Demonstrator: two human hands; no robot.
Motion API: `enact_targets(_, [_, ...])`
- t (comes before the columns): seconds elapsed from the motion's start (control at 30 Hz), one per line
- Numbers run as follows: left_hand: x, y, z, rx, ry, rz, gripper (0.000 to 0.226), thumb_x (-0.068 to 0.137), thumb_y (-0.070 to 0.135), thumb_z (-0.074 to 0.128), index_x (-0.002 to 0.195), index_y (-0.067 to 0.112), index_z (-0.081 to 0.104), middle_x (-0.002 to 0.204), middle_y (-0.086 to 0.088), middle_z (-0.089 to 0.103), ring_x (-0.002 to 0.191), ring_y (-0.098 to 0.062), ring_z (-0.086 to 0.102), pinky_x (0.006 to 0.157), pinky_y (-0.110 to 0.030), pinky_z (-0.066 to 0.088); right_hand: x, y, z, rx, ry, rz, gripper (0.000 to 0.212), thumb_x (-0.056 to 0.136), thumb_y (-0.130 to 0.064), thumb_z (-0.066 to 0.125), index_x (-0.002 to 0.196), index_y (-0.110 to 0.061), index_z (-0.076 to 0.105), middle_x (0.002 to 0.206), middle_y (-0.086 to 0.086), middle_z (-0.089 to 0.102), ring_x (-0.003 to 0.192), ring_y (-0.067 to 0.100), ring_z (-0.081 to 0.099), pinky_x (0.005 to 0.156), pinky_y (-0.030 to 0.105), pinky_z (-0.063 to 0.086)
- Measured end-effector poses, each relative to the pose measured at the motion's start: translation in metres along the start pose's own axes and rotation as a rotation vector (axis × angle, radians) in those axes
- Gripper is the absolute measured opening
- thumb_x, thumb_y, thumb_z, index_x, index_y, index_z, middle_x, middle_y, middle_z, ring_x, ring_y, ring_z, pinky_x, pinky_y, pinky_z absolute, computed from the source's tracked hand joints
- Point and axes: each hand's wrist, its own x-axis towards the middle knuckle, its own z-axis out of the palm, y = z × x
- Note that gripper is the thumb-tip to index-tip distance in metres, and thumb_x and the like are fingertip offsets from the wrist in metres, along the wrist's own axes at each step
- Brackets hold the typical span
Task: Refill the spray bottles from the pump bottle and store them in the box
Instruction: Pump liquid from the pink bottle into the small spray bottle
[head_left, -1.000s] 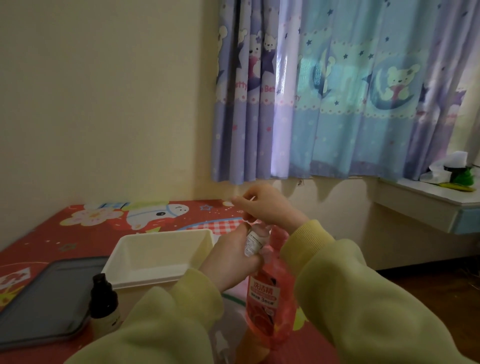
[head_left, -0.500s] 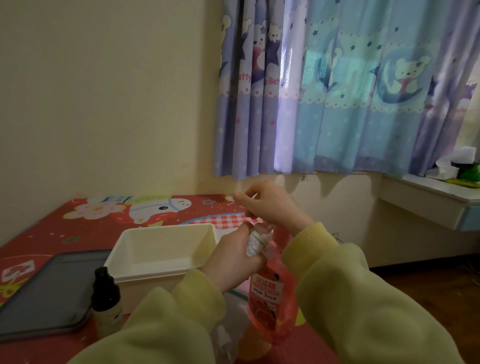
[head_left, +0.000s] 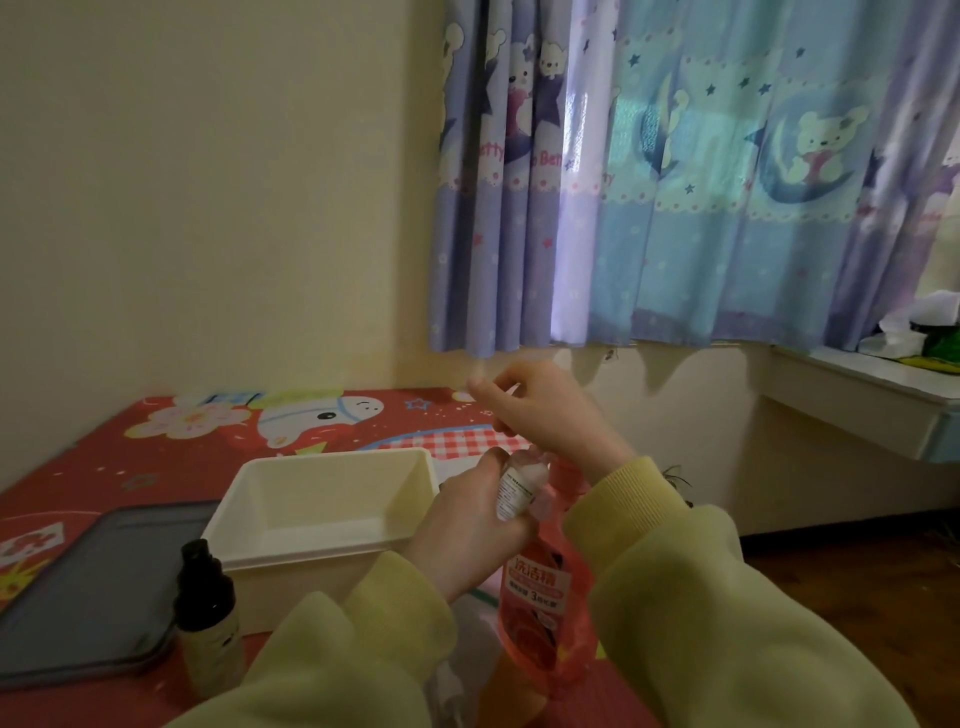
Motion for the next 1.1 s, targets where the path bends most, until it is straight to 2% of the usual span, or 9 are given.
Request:
enact_targets(0.17, [-0.001, 0.006, -0.008, 0.028, 0.007, 0.016, 0.023, 0.076, 0.017, 0.059, 0.098, 0.017, 0.049, 0.073, 0.006, 0.055, 0.058, -0.011, 0.054, 0.061, -0.037, 0.052, 0.004, -0.007, -0.006, 0.013, -0.085, 0.004, 0.050, 0.089, -0.054, 0.042, 0.086, -0.009, 0.064, 0.072, 0.002, 0.071, 0.077, 0.023, 0.069, 0.081, 0.045, 0.055])
enact_targets(0.27, [0.000, 0.008, -0.010, 0.013, 0.019, 0.024, 0.022, 0.075, 0.016, 0.059, 0.095, 0.020, 0.049, 0.071, 0.008, 0.055, 0.057, -0.007, 0.053, 0.058, -0.033, 0.050, 0.009, -0.008, -0.008, 0.069, -0.055, 0.000, 0.051, 0.092, -0.056, 0.033, 0.082, -0.013, 0.059, 0.077, 0.006, 0.070, 0.082, 0.026, 0.068, 0.084, 0.048, 0.053])
enact_targets(0.43, [0.001, 0.002, -0.001, 0.027, 0.022, 0.004, 0.019, 0.078, 0.019, 0.060, 0.092, 0.019, 0.047, 0.072, 0.005, 0.057, 0.061, -0.014, 0.056, 0.064, -0.042, 0.054, 0.011, 0.004, 0.003, 0.060, 0.036, -0.023, 0.054, 0.092, -0.059, 0.025, 0.077, -0.015, 0.054, 0.076, 0.007, 0.069, 0.081, 0.029, 0.066, 0.084, 0.048, 0.051])
enact_targets(0.53, [-0.001, 0.001, 0.001, 0.041, 0.015, -0.006, 0.019, 0.080, 0.024, 0.060, 0.090, 0.021, 0.045, 0.072, 0.005, 0.057, 0.064, -0.018, 0.058, 0.065, -0.042, 0.054, 0.010, 0.008, 0.007, 0.077, 0.046, -0.023, 0.054, 0.090, -0.061, 0.025, 0.075, -0.017, 0.053, 0.076, 0.005, 0.069, 0.080, 0.028, 0.066, 0.084, 0.047, 0.050])
enact_targets(0.77, [-0.005, 0.007, -0.005, 0.049, 0.027, -0.002, 0.023, 0.078, 0.018, 0.058, 0.099, 0.015, 0.049, 0.076, 0.004, 0.057, 0.070, -0.020, 0.061, 0.065, -0.044, 0.055, 0.006, -0.001, -0.001, 0.063, -0.036, 0.007, 0.056, 0.092, -0.057, 0.030, 0.091, -0.011, 0.060, 0.077, 0.006, 0.070, 0.082, 0.026, 0.067, 0.084, 0.048, 0.052])
enact_targets(0.9, [-0.004, 0.008, -0.006, 0.030, 0.045, 0.011, 0.022, 0.076, 0.015, 0.058, 0.095, 0.018, 0.049, 0.073, 0.005, 0.056, 0.062, -0.016, 0.057, 0.063, -0.045, 0.055, 0.011, -0.004, -0.004, 0.089, -0.059, 0.010, 0.056, 0.093, -0.056, 0.031, 0.089, -0.009, 0.060, 0.074, 0.007, 0.070, 0.077, 0.026, 0.068, 0.083, 0.049, 0.053])
enact_targets(1.0, [-0.003, 0.006, -0.005, 0.030, 0.053, 0.014, 0.020, 0.076, 0.016, 0.058, 0.082, 0.028, 0.043, 0.070, 0.007, 0.055, 0.058, -0.013, 0.055, 0.062, -0.042, 0.054, 0.012, -0.003, -0.005, 0.110, -0.082, 0.027, 0.055, 0.093, -0.055, 0.031, 0.094, -0.009, 0.060, 0.072, 0.005, 0.069, 0.074, 0.027, 0.069, 0.083, 0.047, 0.054])
enact_targets(1.1, [-0.001, 0.006, -0.003, -0.011, 0.073, 0.017, 0.020, 0.076, 0.016, 0.060, 0.086, 0.026, 0.045, 0.070, 0.007, 0.055, 0.056, -0.012, 0.055, 0.061, -0.042, 0.054, 0.013, -0.005, -0.010, 0.132, -0.100, 0.049, 0.054, 0.094, -0.054, 0.031, 0.097, -0.007, 0.060, 0.071, 0.004, 0.068, 0.072, 0.025, 0.070, 0.078, 0.041, 0.056])
